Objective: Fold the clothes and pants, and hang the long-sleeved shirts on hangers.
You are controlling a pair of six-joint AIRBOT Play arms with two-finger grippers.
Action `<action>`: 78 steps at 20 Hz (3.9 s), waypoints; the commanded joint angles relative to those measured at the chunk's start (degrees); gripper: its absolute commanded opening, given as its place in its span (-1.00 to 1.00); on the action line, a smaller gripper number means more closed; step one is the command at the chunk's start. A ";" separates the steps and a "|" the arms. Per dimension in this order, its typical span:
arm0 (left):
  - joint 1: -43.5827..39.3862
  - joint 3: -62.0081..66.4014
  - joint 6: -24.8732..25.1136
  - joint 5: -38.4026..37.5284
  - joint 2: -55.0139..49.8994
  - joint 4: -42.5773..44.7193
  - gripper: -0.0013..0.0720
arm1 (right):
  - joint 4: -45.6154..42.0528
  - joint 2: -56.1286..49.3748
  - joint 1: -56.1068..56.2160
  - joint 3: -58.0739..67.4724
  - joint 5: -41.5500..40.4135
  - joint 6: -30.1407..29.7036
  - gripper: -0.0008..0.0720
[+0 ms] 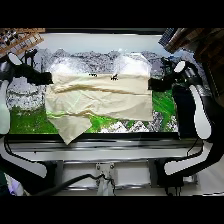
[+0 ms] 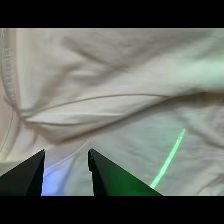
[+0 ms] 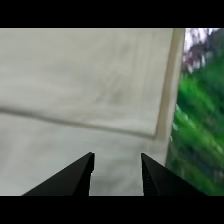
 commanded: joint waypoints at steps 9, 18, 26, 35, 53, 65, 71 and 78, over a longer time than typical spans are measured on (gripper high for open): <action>1.33 -22.43 -14.69 9.18 29.20 2.78 -0.35 | -5.38 34.05 -0.04 -44.44 -7.78 11.52 -0.02; -0.81 -37.64 -13.00 16.28 38.86 -0.39 -0.33 | 5.84 35.85 -0.02 -52.11 -24.74 16.17 0.18; 0.76 -37.70 -13.51 16.72 38.66 12.31 -0.32 | 6.93 31.65 0.02 -52.11 -24.00 16.31 0.15; 5.99 -42.91 -16.48 17.18 36.59 11.56 0.04 | 6.84 31.74 0.02 -52.11 -24.72 13.20 -0.92; 5.18 -48.06 -12.33 15.21 26.71 1.68 -0.09 | 6.69 31.85 0.02 -52.11 -25.59 11.52 -0.92; 5.20 -48.06 -7.89 13.66 24.33 -3.48 -0.92 | 7.43 32.09 0.02 -52.09 -24.39 11.30 -0.92; 5.25 -48.04 -1.55 6.32 39.32 3.74 -0.92 | -3.06 41.92 -0.02 -52.11 -15.39 6.97 -0.92; 5.07 -48.11 -1.79 -2.56 55.56 10.56 -0.92 | -8.68 53.20 -0.02 -52.11 -6.88 6.97 -0.92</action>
